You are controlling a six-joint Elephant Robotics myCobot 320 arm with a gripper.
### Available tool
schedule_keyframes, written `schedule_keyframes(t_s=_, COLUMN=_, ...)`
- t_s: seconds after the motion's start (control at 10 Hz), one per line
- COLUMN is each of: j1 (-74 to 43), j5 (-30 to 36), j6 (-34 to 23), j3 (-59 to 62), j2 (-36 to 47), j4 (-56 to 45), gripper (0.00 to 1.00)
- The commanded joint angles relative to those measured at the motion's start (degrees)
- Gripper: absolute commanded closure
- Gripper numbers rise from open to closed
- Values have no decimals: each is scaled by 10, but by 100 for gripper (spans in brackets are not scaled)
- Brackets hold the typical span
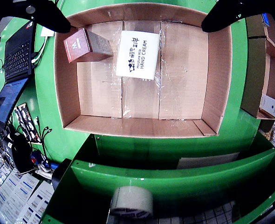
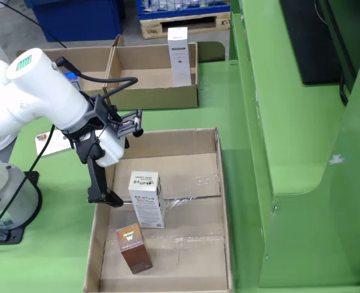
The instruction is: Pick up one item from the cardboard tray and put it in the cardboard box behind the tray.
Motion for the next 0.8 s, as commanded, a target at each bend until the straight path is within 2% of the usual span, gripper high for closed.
schedule_keyframes(t_s=0.0, j1=-12, j5=6, j6=-10, j3=47, j2=-21, j4=0, gripper=0)
schedule_keyframes(t_s=0.2, j1=-35, j5=21, j6=-26, j3=136, j2=-96, j4=-33, gripper=0)
schedule_keyframes(t_s=0.3, j1=-35, j5=21, j6=-26, j3=136, j2=-96, j4=-33, gripper=0)
schedule_keyframes(t_s=0.4, j1=-51, j5=32, j6=-38, j3=229, j2=-167, j4=-67, gripper=0)
schedule_keyframes(t_s=0.7, j1=-55, j5=37, j6=-44, j3=284, j2=-208, j4=-88, gripper=0)
